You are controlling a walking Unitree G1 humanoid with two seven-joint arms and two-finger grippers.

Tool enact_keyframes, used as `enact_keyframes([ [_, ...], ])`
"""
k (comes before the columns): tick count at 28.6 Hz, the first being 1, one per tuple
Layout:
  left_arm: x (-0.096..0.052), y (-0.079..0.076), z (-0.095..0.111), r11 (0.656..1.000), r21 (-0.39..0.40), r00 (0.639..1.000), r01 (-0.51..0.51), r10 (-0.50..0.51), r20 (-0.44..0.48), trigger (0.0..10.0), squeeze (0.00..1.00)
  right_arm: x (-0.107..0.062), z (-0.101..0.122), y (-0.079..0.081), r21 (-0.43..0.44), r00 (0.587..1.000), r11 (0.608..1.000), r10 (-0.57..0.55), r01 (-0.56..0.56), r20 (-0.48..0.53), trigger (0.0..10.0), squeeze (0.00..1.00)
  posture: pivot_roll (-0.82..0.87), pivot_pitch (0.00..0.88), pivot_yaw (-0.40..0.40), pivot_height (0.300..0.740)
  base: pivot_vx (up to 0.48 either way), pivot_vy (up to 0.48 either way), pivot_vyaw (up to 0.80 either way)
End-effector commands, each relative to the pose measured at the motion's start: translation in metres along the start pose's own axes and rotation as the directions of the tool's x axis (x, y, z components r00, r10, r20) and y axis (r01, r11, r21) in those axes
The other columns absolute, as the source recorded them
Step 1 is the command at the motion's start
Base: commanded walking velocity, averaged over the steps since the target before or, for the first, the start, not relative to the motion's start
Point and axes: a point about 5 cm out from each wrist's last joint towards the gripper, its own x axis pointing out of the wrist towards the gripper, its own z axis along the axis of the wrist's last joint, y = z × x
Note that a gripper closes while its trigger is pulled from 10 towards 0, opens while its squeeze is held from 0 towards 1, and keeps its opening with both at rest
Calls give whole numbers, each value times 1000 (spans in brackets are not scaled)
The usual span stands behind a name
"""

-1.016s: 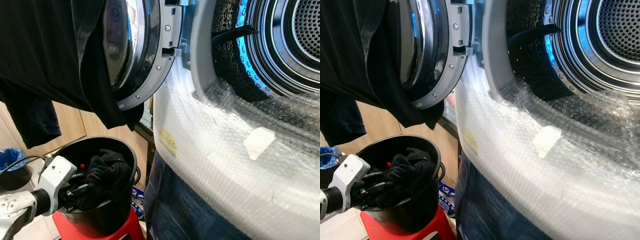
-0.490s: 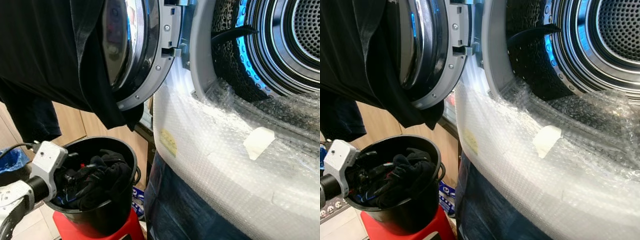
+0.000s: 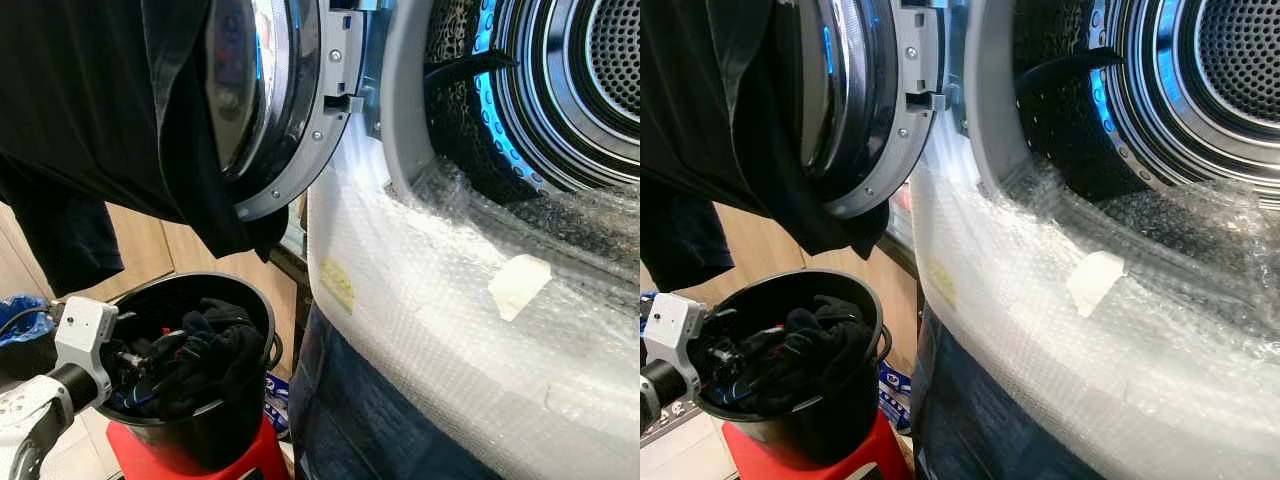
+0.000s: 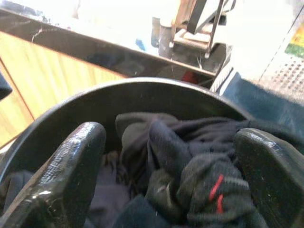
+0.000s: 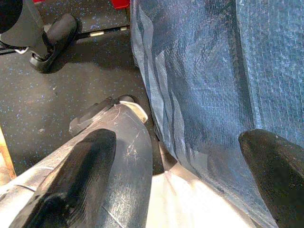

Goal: Clothes washing

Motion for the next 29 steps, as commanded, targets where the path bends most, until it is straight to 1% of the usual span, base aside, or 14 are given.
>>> enact_keyframes([
  [1,3,3,1,999,37,1000,-12,12,-15,10000,1000,0,-2,1,-4,1000,1000,-3,3,-6,10000,0,332,0,-58,740,0,0,0],
  [2,4,2,-2,998,56,999,-1,3,-38,10000,957,0,-1,1,-5,1000,1000,-3,3,-5,10000,0,332,0,-59,740,0,0,0],
  [3,5,2,-4,998,69,999,9,-5,-54,10000,957,0,-1,1,-5,1000,1000,-3,3,-4,10000,0,332,0,-59,740,0,0,0],
  [4,7,1,-5,998,58,998,25,-22,-53,10000,0,0,-1,1,-6,1000,1000,-3,3,-3,10000,0,331,0,-59,740,0,0,0],
  [8,12,-5,-5,995,37,994,96,-93,-61,10000,0,0,0,1,4,1000,1000,-8,8,-1,10000,0,322,0,-58,740,0,0,0],
  [10,13,-5,-5,994,42,993,104,-101,-64,10000,0,0,0,1,13,1000,1000,-11,11,1,10000,0,320,0,-59,740,0,0,0],
  [13,15,-3,-10,989,93,987,117,-105,-124,10000,0,0,1,1,17,1000,1000,-10,10,3,10000,0,313,0,-60,740,0,0,0],
  [18,16,-4,-9,987,94,985,132,-120,-126,10000,0,0,2,1,30,1000,999,-11,10,6,10000,0,311,0,-60,740,0,0,0],
  [19,16,-5,-9,985,100,984,138,-124,-130,9059,0,0,2,1,33,1000,999,-10,10,7,10000,0,311,0,-61,740,0,0,0],
  [20,16,-5,-9,985,102,983,140,-126,-131,9059,0,0,2,1,34,1000,999,-10,10,7,10000,0,311,0,-61,740,0,0,0],
  [22,16,-5,-10,985,104,983,140,-126,-134,9647,0,0,2,1,35,1000,999,-10,9,6,10000,0,313,0,-61,740,0,0,0],
  [23,16,-5,-11,985,103,983,141,-126,-136,9647,0,0,2,1,35,1000,999,-9,9,6,10000,0,315,0,-61,740,0,0,0],
  [27,11,-5,-18,984,101,976,146,-127,-178,9765,0,0,2,1,36,1000,999,-7,6,5,10000,0,318,0,-61,740,0,0,0],
  [29,8,-8,-26,982,73,964,172,-152,-220,10000,0,0,2,1,36,1000,999,-5,5,5,10000,0,318,0,-61,740,0,0,0],
])
